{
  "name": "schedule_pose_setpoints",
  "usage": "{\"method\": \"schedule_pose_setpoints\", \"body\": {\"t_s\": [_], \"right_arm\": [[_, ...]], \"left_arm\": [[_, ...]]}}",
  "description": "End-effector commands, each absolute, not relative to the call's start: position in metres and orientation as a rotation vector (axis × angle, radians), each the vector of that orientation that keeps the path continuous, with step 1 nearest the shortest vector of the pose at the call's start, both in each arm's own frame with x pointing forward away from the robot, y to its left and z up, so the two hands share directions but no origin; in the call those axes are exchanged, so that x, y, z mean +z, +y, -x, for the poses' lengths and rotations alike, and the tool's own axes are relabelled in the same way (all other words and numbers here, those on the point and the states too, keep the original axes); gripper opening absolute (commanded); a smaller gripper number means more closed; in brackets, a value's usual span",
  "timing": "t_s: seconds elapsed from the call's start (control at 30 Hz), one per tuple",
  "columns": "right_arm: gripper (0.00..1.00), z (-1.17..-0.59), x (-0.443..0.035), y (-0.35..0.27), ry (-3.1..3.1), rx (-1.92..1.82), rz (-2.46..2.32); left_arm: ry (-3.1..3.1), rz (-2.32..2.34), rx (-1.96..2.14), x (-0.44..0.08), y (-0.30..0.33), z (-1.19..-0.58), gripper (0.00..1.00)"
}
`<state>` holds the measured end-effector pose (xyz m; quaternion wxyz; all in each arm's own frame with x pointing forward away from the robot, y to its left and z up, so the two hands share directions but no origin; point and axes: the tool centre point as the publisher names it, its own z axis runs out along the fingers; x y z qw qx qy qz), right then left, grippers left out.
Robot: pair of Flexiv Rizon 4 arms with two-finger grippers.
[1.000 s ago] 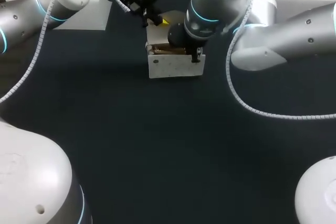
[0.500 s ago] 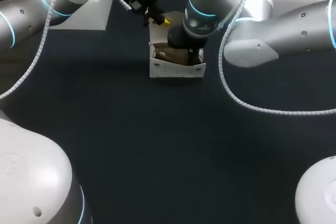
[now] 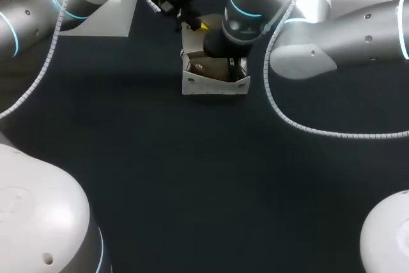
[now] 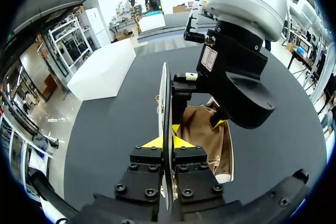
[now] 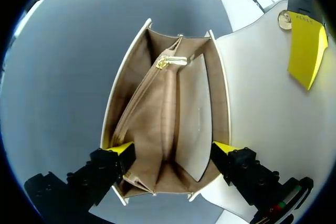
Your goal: Pick up the bag, open it, inspect its contents, close it, and place it on the opposite side
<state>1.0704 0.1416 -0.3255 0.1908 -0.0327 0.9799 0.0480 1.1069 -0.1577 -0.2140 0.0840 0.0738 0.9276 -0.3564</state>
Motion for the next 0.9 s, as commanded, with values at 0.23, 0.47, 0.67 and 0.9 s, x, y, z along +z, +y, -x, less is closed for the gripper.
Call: {"method": "schedule_pose_setpoints", "body": {"t_s": [0.23,0.47,0.67,0.9], "right_arm": [[1.0,-1.0737,-0.3347,0.1423,2.755,0.131,0.094],[1.0,-1.0742,-0.3343,0.1423,2.752,0.131,0.094],[1.0,-1.0746,-0.3336,0.1424,2.749,0.133,0.099],[1.0,-1.0748,-0.3329,0.1425,2.746,0.134,0.099]], "left_arm": [[2.765,-0.219,-1.065,-0.2143,-0.1583,-1.1066,0.0],[2.764,-0.221,-1.063,-0.2142,-0.1585,-1.1064,0.0],[2.764,-0.22,-1.062,-0.2146,-0.159,-1.106,0.0],[2.762,-0.225,-1.06,-0.2144,-0.1596,-1.1056,0.0]]}}
